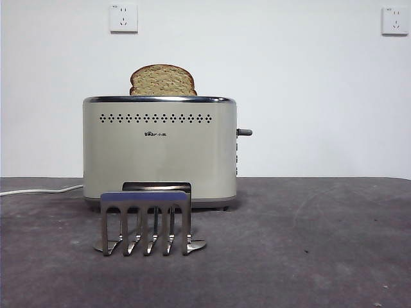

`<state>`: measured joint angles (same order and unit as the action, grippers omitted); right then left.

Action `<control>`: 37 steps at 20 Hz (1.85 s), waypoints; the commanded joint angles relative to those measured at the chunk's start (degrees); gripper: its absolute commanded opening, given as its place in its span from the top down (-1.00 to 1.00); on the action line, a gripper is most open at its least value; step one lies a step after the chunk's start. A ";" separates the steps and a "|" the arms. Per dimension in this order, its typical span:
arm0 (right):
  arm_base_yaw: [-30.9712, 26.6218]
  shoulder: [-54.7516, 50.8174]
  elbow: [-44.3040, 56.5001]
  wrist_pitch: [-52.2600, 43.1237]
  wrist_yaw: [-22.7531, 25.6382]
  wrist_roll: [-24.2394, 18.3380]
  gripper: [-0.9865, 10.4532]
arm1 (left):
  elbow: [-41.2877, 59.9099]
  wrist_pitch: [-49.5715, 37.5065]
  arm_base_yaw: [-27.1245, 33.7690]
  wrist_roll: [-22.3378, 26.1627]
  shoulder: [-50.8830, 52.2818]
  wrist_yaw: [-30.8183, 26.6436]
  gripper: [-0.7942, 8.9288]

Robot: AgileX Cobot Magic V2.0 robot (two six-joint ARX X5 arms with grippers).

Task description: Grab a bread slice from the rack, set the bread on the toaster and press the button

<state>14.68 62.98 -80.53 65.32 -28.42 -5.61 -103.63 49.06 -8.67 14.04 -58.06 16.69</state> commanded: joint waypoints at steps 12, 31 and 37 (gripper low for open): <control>0.07 -0.11 0.26 -0.09 0.11 -0.48 0.83 | 71.56 -45.13 13.68 0.57 40.52 -0.15 0.84; 0.07 -0.11 0.26 -0.09 0.11 -0.48 0.83 | 103.47 -41.77 13.68 -4.52 57.96 -1.73 0.84; 0.07 -0.11 0.26 -0.09 0.11 -0.46 0.83 | 103.47 -38.97 13.68 -13.44 57.96 -7.34 0.84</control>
<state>14.68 62.96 -80.53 65.32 -28.40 -5.61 -1.02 9.91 4.84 2.79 -0.25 9.56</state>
